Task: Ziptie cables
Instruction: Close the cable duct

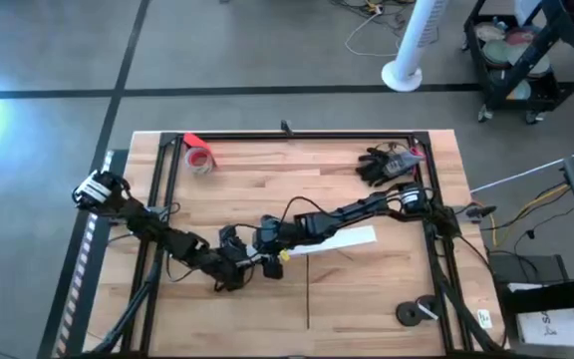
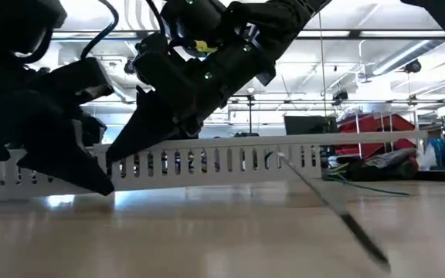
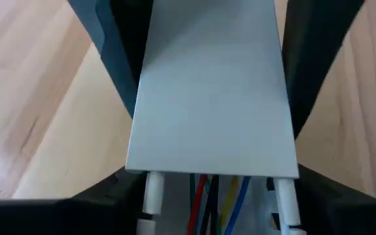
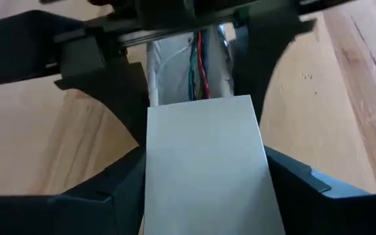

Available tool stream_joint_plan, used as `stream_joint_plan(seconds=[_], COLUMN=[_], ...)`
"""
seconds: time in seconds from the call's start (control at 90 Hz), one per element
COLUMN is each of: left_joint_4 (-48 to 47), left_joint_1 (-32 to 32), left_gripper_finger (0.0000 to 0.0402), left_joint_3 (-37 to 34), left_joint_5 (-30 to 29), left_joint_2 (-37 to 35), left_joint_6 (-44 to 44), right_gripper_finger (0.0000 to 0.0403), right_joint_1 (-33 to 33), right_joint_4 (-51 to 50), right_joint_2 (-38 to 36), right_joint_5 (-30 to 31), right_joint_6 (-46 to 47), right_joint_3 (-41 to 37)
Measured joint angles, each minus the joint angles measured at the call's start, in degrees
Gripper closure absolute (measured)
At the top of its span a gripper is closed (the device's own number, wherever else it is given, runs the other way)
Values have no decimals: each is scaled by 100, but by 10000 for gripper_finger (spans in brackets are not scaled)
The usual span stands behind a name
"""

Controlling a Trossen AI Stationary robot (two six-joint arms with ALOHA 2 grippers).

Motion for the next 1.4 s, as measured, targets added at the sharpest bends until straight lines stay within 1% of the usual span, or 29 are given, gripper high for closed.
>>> stream_joint_plan(seconds=[0.133, 0.267, 0.322, 0.422, 0.522, 0.6, 0.811, 0.911, 0.978, 1.089, 1.144, 1.211, 1.267, 1.4], left_joint_4=[37, 41, 0, 6, -34, -47, -130, -670, -1311, -2385, -2756, -2991, -2967, -2722], left_joint_1=[43, 83, 86, 93, 95, 94, 84, 74, 52, -26, -78, -160, -233, -301], left_gripper_finger=[180, 182, 173, 144, 118, 107, 104, 108, 109, 114, 117, 119, 120, 116], left_joint_3=[21, 140, 164, 182, 190, 190, 255, 368, 464, 623, 678, 674, 609, 397], left_joint_5=[64, 79, 111, 89, 60, 64, 177, 378, 490, 504, 511, 607, 624, 622], left_joint_2=[0, 0, 0, 0, -11, -16, -222, -446, -680, -1130, -1369, -1662, -1856, -1979], left_joint_6=[142, 330, 389, 344, 167, 115, 290, 299, 239, 80, -14, -117, -146, -340], right_gripper_finger=[166, 169, 171, 165, 143, 121, 63, 52, 49, 49, 49, 49, 48, 48], right_joint_1=[-9, -7, -4, -7, -9, -13, -15, 5, 38, 110, 142, 169, 177, 188], right_joint_4=[-99, -69, -74, -67, -197, -353, -1109, -1558, -1737, -1852, -1869, -1892, -1864, -1882], right_joint_2=[0, -4, -4, -21, -84, -159, -279, -304, -344, -363, -363, -363, -363, -355], right_joint_5=[-3, -11, -7, -6, 12, 28, 24, 20, 22, 17, 16, 0, 0, 15], right_joint_6=[-7, -75, -144, -157, -186, -182, -198, -203, -234, -278, -285, -283, -285, -203], right_joint_3=[78, 95, 95, 121, 126, 144, 403, 546, 647, 785, 812, 844, 856, 853])
